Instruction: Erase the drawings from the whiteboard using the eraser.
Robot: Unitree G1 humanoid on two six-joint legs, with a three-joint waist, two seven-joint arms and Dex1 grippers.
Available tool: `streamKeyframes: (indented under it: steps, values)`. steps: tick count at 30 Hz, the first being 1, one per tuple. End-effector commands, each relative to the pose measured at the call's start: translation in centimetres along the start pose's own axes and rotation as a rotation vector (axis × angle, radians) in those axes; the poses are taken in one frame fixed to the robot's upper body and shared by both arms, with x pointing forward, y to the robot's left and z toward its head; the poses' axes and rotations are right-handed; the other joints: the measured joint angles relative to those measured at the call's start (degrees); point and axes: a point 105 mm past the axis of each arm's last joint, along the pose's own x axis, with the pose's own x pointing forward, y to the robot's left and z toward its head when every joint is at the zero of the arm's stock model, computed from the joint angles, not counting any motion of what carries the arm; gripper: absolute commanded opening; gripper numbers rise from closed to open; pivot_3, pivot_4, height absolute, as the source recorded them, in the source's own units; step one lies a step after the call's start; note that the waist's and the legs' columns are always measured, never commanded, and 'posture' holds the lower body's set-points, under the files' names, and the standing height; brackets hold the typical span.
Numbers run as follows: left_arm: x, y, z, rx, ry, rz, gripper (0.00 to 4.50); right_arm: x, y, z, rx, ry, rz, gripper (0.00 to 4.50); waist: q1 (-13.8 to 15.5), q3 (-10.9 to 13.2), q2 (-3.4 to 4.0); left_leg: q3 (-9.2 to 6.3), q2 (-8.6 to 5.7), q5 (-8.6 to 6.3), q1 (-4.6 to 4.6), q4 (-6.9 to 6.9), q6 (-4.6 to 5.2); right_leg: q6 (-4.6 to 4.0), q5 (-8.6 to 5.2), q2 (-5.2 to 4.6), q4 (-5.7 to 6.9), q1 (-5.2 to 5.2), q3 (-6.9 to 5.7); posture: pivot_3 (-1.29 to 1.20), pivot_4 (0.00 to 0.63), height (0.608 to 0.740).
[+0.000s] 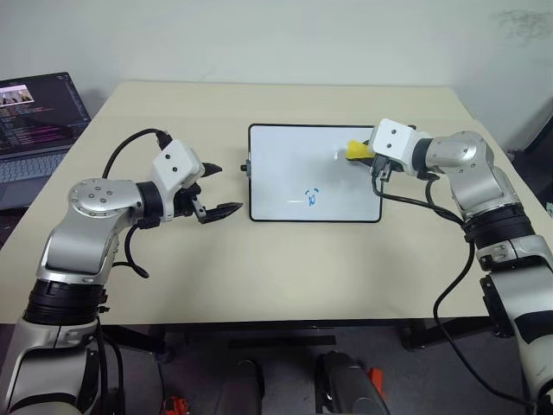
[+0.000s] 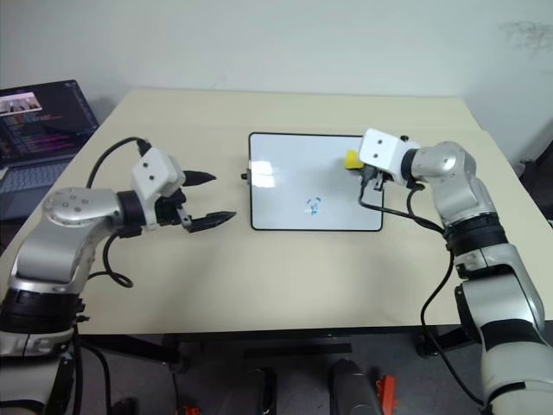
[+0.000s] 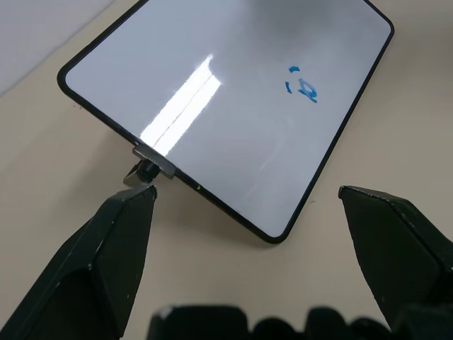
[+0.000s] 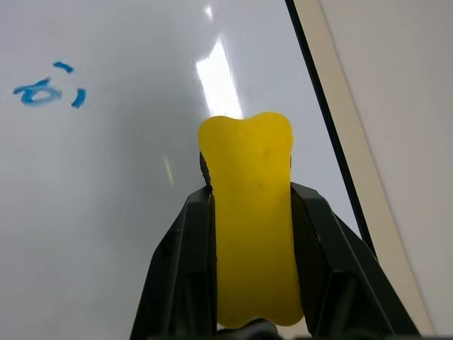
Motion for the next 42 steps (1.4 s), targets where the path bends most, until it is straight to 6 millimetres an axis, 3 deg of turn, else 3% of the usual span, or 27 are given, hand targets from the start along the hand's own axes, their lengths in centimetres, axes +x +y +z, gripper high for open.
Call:
streamKeyframes:
  steps: [1,26,37,42]
  values:
    - [-0.4,0.5,1.3,0.045,-0.028,0.026,4.50,-0.7,-1.8,2.0,-0.017,-0.077,-0.053,1.04,0.1,0.0,0.00,0.00,0.00,0.00,0.00,0.01,0.00,0.00,0.00,0.00,0.00,0.00,0.00,0.00,0.150,0.740]
    - [-0.2,0.4,1.2,0.041,-0.026,0.017,4.50,-0.2,-0.4,2.3,-0.014,-0.085,-0.003,1.04,0.0,0.0,0.00,-0.01,0.01,0.00,0.00,0.01,0.00,0.00,0.00,0.01,0.02,0.00,0.00,0.00,0.150,0.740]
    - [0.5,-1.5,-2.1,0.057,0.096,-0.031,4.50,1.6,4.5,2.0,0.010,-0.083,0.102,1.04,0.0,0.0,0.00,-0.02,0.01,0.00,0.01,0.04,0.00,0.01,0.01,0.01,0.06,0.01,0.00,0.00,0.150,0.740]
    - [1.2,-2.3,-2.3,0.010,0.071,-0.050,4.50,2.0,6.1,1.6,0.007,-0.068,0.126,1.04,0.1,0.0,0.00,-0.04,0.01,0.00,0.01,0.07,0.00,0.01,0.01,0.01,0.07,0.03,-0.02,0.00,0.150,0.740]
